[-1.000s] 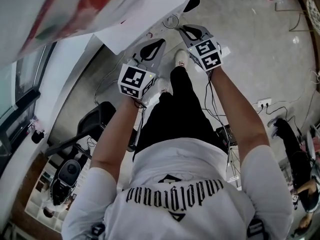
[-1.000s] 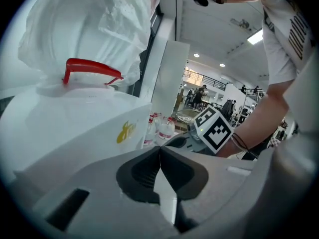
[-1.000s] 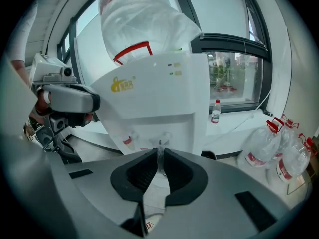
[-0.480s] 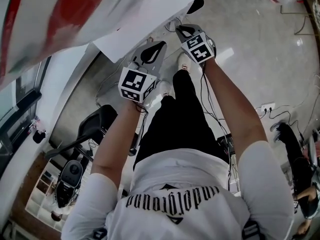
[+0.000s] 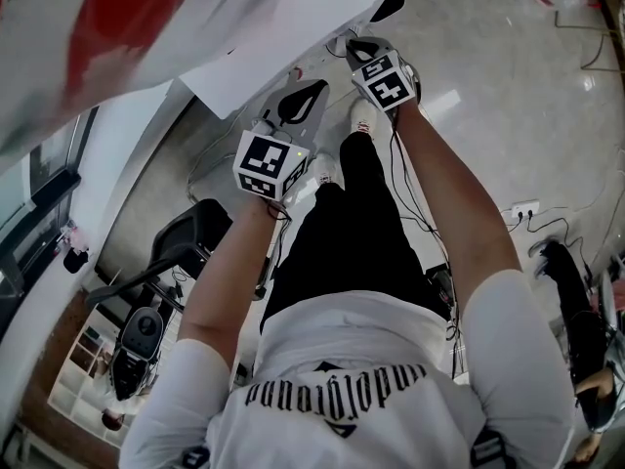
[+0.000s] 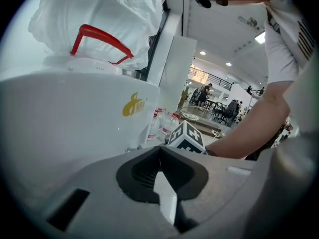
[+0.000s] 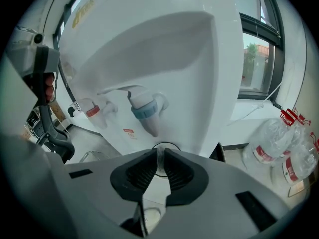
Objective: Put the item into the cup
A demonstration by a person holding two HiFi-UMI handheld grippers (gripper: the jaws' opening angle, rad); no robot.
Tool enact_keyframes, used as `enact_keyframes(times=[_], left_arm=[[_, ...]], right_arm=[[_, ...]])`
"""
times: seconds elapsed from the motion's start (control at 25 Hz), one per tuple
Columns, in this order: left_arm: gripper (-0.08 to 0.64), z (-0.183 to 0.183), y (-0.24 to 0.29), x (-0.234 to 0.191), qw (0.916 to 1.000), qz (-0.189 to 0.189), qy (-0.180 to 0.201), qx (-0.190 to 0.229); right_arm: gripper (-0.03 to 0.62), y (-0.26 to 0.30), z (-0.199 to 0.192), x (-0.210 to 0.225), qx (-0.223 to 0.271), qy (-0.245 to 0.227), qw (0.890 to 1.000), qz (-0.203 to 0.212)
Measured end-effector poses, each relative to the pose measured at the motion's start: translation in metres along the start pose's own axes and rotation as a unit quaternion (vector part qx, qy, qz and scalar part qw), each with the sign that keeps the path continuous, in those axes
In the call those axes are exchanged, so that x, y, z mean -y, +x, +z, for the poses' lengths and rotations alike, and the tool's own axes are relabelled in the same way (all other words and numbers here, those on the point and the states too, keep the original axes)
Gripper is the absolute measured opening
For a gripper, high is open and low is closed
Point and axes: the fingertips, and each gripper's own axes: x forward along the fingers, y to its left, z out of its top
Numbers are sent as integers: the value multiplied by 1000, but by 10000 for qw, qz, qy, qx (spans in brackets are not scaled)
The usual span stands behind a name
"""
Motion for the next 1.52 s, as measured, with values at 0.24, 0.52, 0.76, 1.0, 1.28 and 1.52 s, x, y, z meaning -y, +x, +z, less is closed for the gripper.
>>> enact_keyframes(times=[0.24,0.52,0.76,1.0,1.28,1.52], left_arm=[[17,-2,-1,-3,10000,25,-5,-13],[16,-3,-2,-6,10000,35,-39,-31],[16,-6,-2,-3,10000,18,-62,-36],[16,-2,-13,2,10000,-10,-34,8],[16,12,-33,16,9998,-107,150,101],[17,25,-64,29,9991,-174,286,250]], right_arm=[[43,9,-4,0,-85,-17,10000,-8],[44,19,-3,1,-70,-10,9999,82],[74,17,-4,5,-85,58,9999,42],[77,2,1,-2,7,105,9999,-65],[77,-33,6,-18,152,222,9993,-250],[75,-82,13,-38,323,340,9977,-483]])
